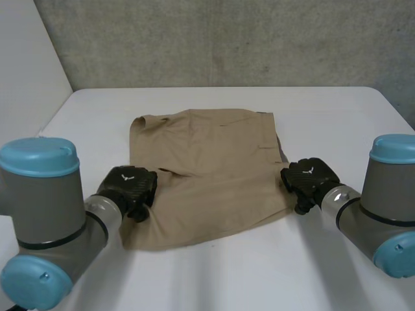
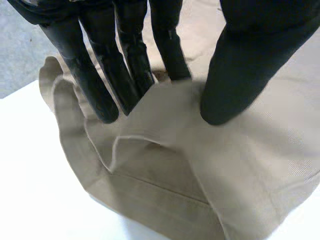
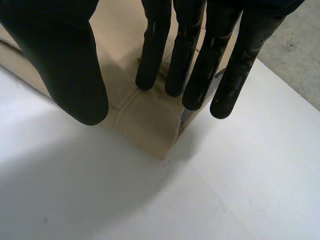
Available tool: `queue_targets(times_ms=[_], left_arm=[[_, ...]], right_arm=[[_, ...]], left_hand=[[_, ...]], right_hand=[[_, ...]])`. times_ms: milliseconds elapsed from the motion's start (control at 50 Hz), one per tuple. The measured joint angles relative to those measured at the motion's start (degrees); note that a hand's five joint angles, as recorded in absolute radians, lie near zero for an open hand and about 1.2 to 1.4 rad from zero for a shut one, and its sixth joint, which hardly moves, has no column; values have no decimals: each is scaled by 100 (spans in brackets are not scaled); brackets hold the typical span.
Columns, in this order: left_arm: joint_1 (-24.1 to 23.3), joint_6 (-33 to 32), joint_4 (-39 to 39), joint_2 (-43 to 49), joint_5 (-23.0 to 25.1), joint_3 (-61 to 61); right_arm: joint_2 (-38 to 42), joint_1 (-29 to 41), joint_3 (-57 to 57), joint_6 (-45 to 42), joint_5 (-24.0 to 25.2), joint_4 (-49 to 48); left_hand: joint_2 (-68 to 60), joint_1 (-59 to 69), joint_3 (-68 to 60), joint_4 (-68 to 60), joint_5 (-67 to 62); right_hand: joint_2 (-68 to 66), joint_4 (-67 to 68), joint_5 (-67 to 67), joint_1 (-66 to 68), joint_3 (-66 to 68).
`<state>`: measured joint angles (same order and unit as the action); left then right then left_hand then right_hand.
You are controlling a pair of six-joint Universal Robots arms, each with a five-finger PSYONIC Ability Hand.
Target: Fold the shorts.
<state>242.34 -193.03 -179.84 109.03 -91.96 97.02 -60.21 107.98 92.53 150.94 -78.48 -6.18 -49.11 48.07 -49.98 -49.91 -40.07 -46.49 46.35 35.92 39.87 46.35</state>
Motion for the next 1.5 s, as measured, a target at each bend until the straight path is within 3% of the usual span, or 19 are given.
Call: queue_targets(times_ms=[20, 60, 120, 220, 240, 280, 440, 520, 580, 780, 1080, 1260, 1500], left_arm=[[0, 0, 0, 0, 0, 0], [-11, 2, 69, -275, 4, 133], [-40, 2, 116, -576, 7, 291], [-107, 9, 145, -1000, 1, 531], [-160, 25, 147, -1166, -5, 626], [-193, 37, 148, -1233, -8, 669], [-931, 385, 142, -1727, -98, 1182], [-1042, 465, 123, -1631, -200, 1277], [-1075, 531, 90, -1212, -558, 1335], [-763, 493, -254, -531, -1051, 1283], [-608, 437, -554, 67, -1044, 1056], [-477, 425, -741, 264, -1042, 961], [-429, 178, -872, 499, -1043, 867]], right_arm=[[0, 0, 0, 0, 0, 0], [161, -3, -28, -237, -3, -145], [293, -3, -72, -429, -11, -243], [406, -8, -127, -613, -18, -309], [397, -4, -137, -617, -17, -316], [379, -2, -136, -598, -15, -316], [75, 26, -83, -156, -5, -288], [16, 37, -54, -73, -5, -281], [-138, 58, 34, 15, -6, -273], [-352, 78, 187, 36, 0, -276], [-368, 70, 215, 24, 17, -278], [-349, 54, 200, 12, 14, -278], [-359, 13, 187, 20, 2, -278]], left_hand=[[0, 0, 0, 0, 0], [1266, -1259, 1299, 1322, 1329], [1723, -1640, 1786, 1813, 1841], [1952, -1805, 1993, 2059, 2081], [1954, -1805, 1993, 2059, 2079], [1953, -1805, 1992, 2059, 2080], [1858, -1773, 1948, 1941, 1936], [1804, -1717, 1900, 1884, 1881], [1599, -1468, 1687, 1653, 1676], [1364, -1232, 1456, 1430, 1465], [1050, -957, 1142, 1125, 1184], [109, 4, 207, 189, 239], [30, 67, 149, 112, 210]], right_hand=[[0, 0, 0, 0, 0], [-548, 527, 429, 436, 529], [-1138, 1168, 1019, 903, 1171], [-1138, 1168, 1019, 903, 1171], [-2057, 2174, 1918, 1367, 2119], [-2057, 2190, 2003, 1481, 2119], [-2057, 2191, 2082, 1682, 2119], [-2057, 2191, 2082, 1682, 2119], [-2057, 2191, 2082, 1682, 2119], [-2057, 2191, 2082, 1682, 2119], [-2057, 2191, 2082, 1682, 2119], [-2057, 2191, 2082, 1682, 2119], [-2057, 2191, 2082, 1682, 2119]])
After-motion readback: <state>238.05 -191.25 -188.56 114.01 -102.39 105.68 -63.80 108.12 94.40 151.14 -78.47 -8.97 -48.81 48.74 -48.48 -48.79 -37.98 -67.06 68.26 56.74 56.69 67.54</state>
